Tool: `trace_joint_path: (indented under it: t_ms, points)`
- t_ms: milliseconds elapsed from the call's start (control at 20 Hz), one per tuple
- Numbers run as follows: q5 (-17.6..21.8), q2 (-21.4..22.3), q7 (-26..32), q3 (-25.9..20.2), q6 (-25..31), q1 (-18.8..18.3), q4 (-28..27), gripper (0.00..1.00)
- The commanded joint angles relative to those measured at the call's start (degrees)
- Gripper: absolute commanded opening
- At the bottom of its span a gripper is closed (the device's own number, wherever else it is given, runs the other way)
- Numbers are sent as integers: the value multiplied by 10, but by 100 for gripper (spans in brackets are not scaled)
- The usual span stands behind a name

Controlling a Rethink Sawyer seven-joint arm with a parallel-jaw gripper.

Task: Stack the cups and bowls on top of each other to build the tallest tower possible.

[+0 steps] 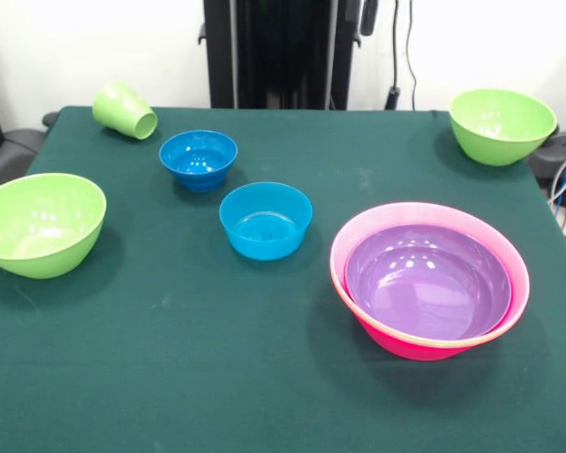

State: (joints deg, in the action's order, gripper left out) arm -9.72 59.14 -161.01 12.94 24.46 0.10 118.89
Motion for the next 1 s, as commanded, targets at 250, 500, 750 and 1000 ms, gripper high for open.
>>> trace_joint_path:
  t_ms: [250,500,750,1000]
  points:
    - [162,-60,108,-127,-132,-114,82,100]
    - [227,-83,93,-144,-156,-147,72,100]
    - [286,-99,88,-165,-168,-183,58,100]
    - [343,-130,76,-168,-201,-199,36,100]
